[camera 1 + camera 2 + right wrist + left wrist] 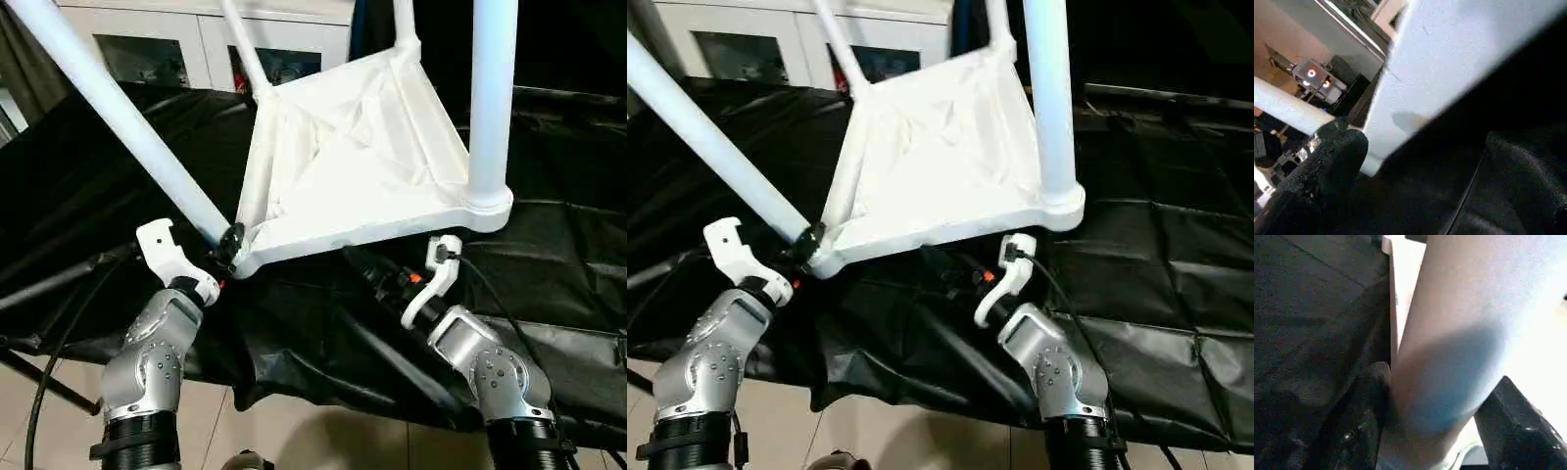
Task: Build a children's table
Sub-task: Flip table
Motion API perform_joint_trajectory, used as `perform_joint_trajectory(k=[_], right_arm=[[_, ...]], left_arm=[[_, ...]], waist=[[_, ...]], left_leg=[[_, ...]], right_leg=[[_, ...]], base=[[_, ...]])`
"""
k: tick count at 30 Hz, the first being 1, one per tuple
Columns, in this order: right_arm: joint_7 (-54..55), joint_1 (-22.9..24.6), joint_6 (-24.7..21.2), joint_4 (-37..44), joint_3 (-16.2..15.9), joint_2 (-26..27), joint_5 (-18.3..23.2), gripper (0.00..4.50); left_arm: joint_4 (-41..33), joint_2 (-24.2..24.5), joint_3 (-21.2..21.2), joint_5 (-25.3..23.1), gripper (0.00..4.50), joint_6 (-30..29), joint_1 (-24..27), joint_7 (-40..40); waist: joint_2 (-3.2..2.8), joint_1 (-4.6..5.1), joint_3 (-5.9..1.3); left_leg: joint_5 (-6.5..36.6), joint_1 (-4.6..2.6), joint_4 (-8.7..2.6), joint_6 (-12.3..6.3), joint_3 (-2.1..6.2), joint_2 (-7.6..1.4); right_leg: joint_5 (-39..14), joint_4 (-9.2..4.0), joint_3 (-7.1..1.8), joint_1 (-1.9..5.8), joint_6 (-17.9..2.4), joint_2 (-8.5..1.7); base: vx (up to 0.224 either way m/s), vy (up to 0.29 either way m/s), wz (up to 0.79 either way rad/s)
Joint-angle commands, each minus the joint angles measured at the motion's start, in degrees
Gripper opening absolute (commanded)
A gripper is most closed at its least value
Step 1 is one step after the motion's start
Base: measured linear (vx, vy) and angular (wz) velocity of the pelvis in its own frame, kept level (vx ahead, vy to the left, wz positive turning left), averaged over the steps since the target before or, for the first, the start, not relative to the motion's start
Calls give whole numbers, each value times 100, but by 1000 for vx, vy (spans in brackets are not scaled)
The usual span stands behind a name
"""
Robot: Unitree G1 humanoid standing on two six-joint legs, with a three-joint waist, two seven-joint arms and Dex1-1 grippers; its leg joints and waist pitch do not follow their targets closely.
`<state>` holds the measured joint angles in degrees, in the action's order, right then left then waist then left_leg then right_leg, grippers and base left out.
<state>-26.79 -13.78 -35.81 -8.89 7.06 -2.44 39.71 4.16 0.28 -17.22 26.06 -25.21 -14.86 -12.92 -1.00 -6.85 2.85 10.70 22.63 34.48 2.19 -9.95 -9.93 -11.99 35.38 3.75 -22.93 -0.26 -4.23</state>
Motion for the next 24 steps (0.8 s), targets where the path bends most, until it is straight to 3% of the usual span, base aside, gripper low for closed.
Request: perform_joint_trajectory(k=[1, 4, 5, 8, 12, 16, 24], right_arm=[[128, -21, -219, 83, 65, -26, 104, 450], [99, -21, -30, 120, 75, -10, 22, 450], [88, -90, 195, 73, 134, 51, -29, 450], [158, -220, 349, -60, 203, 136, -64, 450], [470, -641, 698, -568, 633, 457, 169, 450], [508, -862, 767, -859, 711, 509, 222, 450], [496, -1880, 980, -2381, 1144, 335, 172, 450]], left_arm=[[-258, -171, -67, 471, 236, 47, -133, -49], [-255, -192, -54, 459, 236, 46, -134, -56], [-264, -207, -40, 462, 236, 29, -132, -62], [-279, -217, -26, 470, 236, 4, -124, -63], [-333, -231, 13, 472, 236, -72, -72, -70], [-355, -250, 38, 462, 236, -97, -35, -71], [-378, -241, 175, 448, 236, -260, 29, -211]], waist=[[65, -18, -400], [62, -17, -399], [24, -25, -402], [52, -8, -399], [37, 11, -393], [30, 4, -406], [68, 51, -398]], left_leg=[[158, -114, -360, -433, 102, -323], [257, -111, -368, -337, 101, -324], [298, -110, -369, -288, 106, -321], [338, -100, -377, -254, 103, -315], [425, -113, -381, -220, 97, -309], [311, -118, -368, -240, 96, -310], [426, -95, -365, -192, 80, -292]], right_leg=[[226, -305, -270, 303, -1213, -429], [114, -315, -272, 307, -1157, -436], [92, -314, -275, 305, -1124, -446], [98, -319, -274, 309, -1111, -442], [-56, -328, -273, 285, -1166, -441], [123, -304, -270, 293, -1173, -425], [-108, -304, -267, 313, -1234, -440]], base=[[0, 0, 0], [0, 0, 0], [0, 0, 0], [0, 0, 0], [0, 0, 0], [0, 0, 0], [0, 0, 0]])
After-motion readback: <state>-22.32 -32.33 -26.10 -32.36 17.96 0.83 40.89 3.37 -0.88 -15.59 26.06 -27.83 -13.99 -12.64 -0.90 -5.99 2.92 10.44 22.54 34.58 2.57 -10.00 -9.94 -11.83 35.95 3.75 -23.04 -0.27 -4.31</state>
